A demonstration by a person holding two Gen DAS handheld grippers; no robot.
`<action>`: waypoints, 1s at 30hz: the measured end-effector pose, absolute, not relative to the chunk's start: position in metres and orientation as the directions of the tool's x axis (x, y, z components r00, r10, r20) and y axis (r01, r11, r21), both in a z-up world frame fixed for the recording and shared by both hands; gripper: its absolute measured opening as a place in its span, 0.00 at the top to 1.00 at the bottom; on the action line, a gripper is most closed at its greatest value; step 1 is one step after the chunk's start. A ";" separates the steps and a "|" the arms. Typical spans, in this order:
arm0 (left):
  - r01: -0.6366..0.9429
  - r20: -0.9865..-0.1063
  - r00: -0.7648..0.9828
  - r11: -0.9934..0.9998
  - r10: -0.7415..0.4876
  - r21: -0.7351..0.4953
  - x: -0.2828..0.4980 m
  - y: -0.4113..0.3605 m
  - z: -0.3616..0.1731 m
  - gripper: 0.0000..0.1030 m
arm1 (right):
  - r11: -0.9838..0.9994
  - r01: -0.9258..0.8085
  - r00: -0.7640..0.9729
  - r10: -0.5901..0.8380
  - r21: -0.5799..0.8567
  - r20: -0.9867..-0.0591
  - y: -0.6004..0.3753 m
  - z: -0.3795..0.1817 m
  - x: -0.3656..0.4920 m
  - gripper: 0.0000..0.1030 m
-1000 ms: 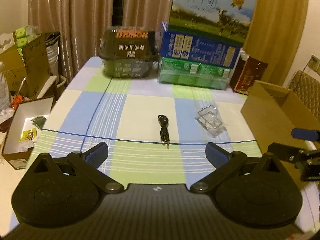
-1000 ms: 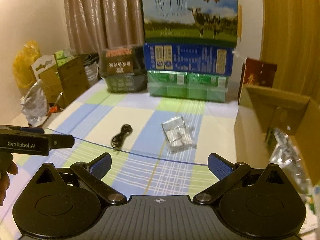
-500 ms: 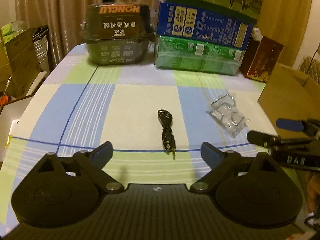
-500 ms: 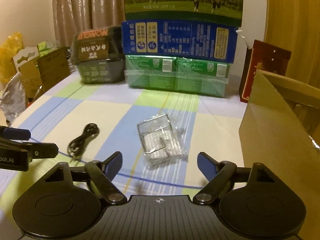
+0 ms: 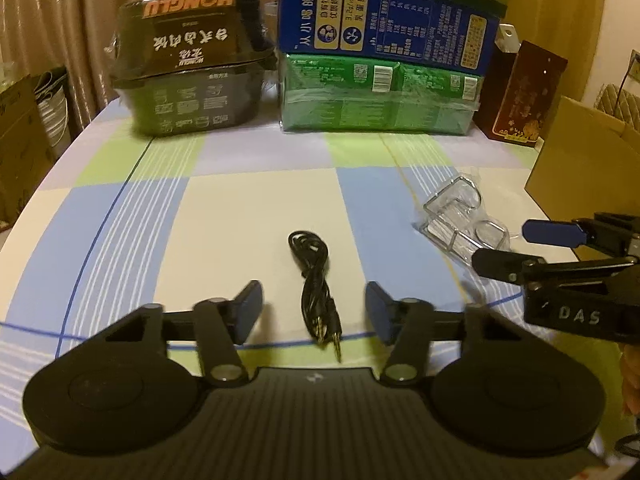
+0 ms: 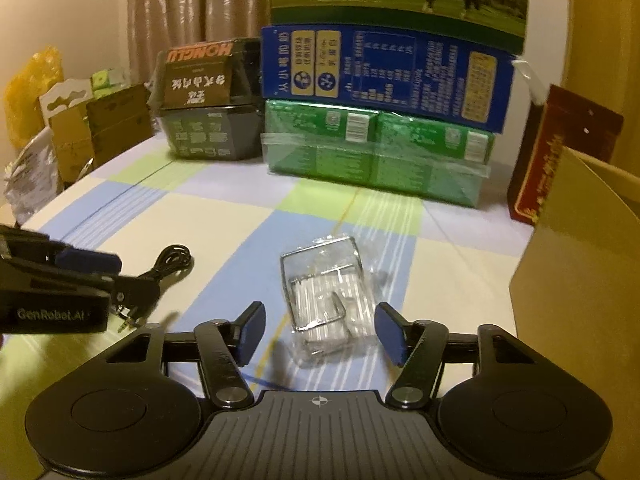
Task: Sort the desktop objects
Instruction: 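Grasp the black earphone cable with the left tool while the right tool grasps the clear wire holder, then lift and carry the black cable and clear wire holder toward the cardboard box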
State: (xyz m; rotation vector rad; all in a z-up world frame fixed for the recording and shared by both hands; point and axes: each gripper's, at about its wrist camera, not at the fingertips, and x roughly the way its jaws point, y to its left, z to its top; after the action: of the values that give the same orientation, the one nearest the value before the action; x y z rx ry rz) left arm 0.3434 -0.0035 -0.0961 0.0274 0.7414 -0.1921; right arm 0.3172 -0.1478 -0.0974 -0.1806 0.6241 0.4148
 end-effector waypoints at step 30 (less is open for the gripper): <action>0.207 -0.714 0.677 0.977 -0.175 -0.044 0.340 -0.008 -0.109 0.86 | 0.896 -0.442 0.686 0.303 -0.048 -0.662 -0.141 -0.096 0.299 0.72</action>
State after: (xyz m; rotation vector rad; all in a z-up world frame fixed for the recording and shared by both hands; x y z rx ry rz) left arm 0.3404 -0.0077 -0.1086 0.0420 0.7981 -0.2148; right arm 0.2990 -0.1413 -0.0956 -0.2105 0.7002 0.4202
